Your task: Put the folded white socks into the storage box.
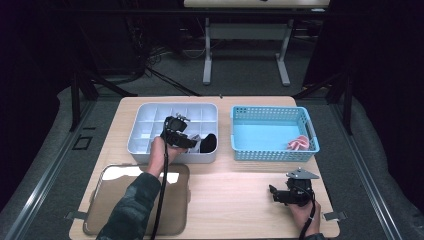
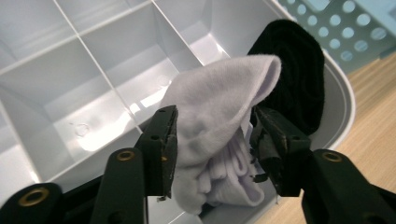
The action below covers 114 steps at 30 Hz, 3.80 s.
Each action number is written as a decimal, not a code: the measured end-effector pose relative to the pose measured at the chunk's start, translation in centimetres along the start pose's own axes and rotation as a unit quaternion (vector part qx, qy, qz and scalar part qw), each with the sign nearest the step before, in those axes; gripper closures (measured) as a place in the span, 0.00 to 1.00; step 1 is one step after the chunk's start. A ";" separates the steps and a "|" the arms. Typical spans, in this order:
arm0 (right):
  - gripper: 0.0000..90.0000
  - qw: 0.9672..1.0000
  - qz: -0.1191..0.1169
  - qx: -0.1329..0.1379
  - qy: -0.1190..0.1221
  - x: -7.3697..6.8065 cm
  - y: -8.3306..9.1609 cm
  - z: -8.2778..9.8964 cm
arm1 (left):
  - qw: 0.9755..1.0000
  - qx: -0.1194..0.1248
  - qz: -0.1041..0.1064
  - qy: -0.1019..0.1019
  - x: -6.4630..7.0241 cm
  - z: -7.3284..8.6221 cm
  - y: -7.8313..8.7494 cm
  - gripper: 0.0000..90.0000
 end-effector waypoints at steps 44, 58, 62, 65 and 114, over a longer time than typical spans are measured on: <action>0.10 1.000 0.000 0.000 0.000 0.0 0.0 0.0 | 0.999 0.048 0.008 0.014 1.5 2.3 3.3 0.17; 0.11 1.000 0.000 -0.001 0.003 0.1 0.0 0.0 | 0.998 0.064 0.014 -0.025 6.6 5.3 2.4 0.05; 0.11 1.000 -0.002 0.000 0.003 0.1 0.0 0.0 | 0.998 0.057 0.011 -0.041 8.1 6.1 1.5 0.02; 0.11 1.000 -0.003 -0.001 0.003 0.1 0.0 0.0 | 0.997 0.053 0.007 -0.047 9.5 7.1 0.3 0.00; 0.06 0.999 -0.048 0.005 -0.003 1.2 4.5 -2.7 | 0.997 0.061 -0.011 -0.052 17.1 11.1 -6.3 0.00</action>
Point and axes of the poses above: each handheld gripper's, and its own axes: y roughly backward along the jaws, z roughly out of its underside, x roughly to its right, the point moved 1 cm from there along -y, roughly forward along the jaws, and after that the axes turned 1 degree about z, right-handed, at the moved point
